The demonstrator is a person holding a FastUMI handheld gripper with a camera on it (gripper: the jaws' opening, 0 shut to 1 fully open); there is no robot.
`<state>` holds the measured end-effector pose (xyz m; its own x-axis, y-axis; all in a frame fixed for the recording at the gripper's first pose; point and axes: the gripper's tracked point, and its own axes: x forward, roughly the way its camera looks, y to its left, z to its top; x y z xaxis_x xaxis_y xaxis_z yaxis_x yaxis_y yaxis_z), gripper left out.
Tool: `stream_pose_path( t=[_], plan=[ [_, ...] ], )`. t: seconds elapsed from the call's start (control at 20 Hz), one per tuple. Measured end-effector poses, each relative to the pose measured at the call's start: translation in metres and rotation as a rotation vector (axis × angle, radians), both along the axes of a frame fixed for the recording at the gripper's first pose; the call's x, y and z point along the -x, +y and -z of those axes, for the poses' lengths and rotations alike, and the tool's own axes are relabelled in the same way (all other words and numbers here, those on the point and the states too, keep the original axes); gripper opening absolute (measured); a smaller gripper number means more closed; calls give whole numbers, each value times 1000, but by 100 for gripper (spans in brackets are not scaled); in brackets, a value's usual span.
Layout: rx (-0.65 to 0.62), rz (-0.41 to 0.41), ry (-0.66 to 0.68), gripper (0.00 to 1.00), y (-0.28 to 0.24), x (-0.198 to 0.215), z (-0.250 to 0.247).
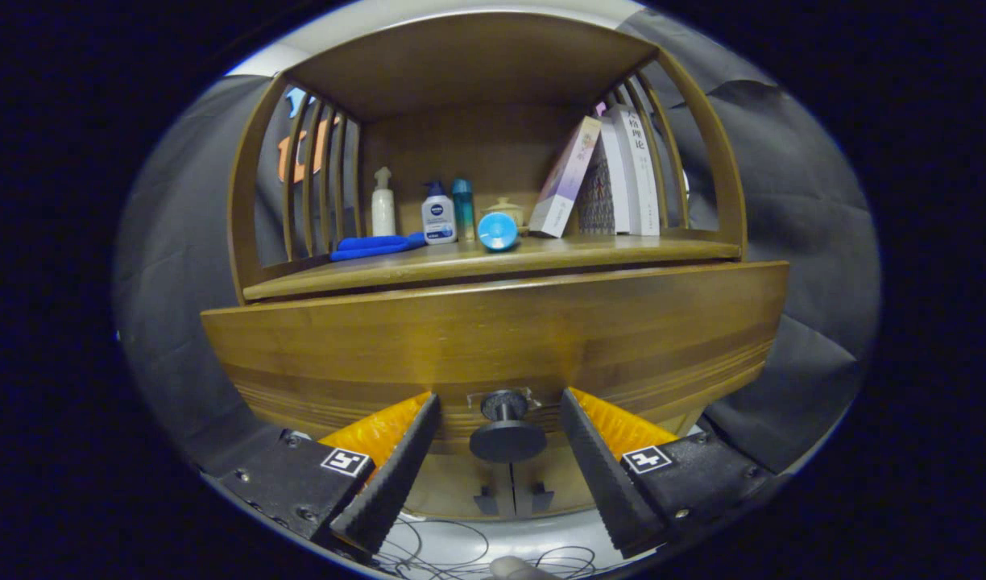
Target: Pull open the drawer, take out the items inside it, and place them on the countertop above the cabinet.
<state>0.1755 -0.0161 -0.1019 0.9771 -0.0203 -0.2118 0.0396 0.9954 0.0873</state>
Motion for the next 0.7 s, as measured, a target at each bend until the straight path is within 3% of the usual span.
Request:
stream_pose_path(
  t=[0.4,0.7],
  plan=[
    [-46,-16,100,100,-2,-42,3],
    [-53,-7,137,99,-9,-33,12]
  ],
)
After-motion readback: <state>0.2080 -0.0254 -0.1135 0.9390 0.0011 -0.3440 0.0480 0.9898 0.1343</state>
